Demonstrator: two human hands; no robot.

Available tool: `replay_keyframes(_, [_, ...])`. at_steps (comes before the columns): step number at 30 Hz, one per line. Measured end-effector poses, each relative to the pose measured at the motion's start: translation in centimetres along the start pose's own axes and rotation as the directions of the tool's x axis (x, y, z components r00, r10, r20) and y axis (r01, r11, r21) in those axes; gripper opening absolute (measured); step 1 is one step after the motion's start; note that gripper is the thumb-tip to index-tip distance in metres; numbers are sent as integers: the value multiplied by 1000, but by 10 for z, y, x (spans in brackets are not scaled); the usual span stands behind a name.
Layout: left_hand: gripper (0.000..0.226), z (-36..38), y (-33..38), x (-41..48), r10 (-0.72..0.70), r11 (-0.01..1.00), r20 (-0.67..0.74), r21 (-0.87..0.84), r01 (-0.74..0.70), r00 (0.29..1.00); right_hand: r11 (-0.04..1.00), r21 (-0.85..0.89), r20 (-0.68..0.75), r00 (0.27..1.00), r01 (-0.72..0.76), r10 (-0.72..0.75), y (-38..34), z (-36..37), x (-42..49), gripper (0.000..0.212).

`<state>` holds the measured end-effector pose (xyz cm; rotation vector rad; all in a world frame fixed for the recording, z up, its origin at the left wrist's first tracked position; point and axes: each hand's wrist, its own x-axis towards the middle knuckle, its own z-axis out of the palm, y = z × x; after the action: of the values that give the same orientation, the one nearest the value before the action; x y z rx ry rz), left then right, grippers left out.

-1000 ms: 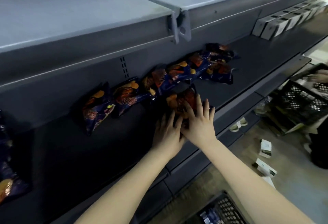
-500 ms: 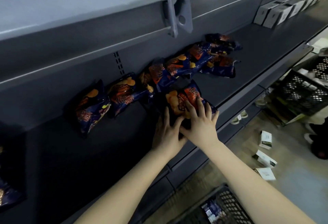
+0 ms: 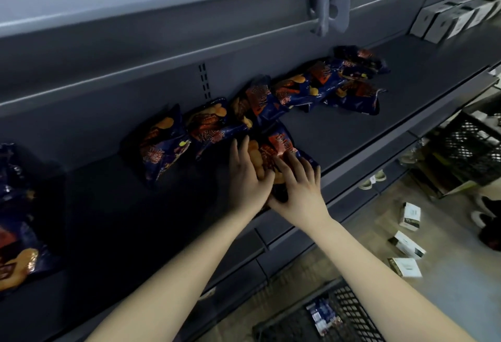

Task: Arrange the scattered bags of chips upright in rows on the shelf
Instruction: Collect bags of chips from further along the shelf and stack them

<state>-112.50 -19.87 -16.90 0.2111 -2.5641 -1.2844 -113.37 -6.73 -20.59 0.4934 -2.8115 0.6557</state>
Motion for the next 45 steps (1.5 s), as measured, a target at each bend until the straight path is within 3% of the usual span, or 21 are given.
replay_keyframes(5, [76,-42,-27,3,7,942,-110,334,30,994,985,73,78,984,155,-161,-32,11,-10,79])
replay_keyframes(10, [72,-89,-52,-12,-80,950,-134,290,116,988,942,135,183,926,307,-329,-66,23,-10,80])
replay_keyframes(18, [65,-155,-98,-57,-158,884,-139,421,203,978,863,207,245,830,460,-501,-127,45,-20,75])
replay_keyframes(25, [65,-200,-128,-94,-196,865,-198,426,264,960,786,266,231,755,558,-614,-182,64,-23,68])
replay_keyframes(28, [73,-204,-134,-107,-256,846,-156,440,299,954,768,266,209,743,582,-636,-192,70,-21,67])
replay_keyframes(32, [80,-210,-142,-118,-320,858,-143,375,350,937,772,364,155,783,522,-602,-206,70,-24,67])
replay_keyframes(38, [78,-220,-145,-119,-342,906,-114,225,360,933,890,394,105,951,230,-292,-200,67,-27,58])
replay_keyframes(41, [77,-225,-145,-112,-370,909,-62,182,375,927,923,347,162,959,166,-233,-199,67,-27,59])
replay_keyframes(45, [79,-232,-147,-112,-392,920,-2,31,392,920,870,475,177,954,131,-241,-209,66,-31,60])
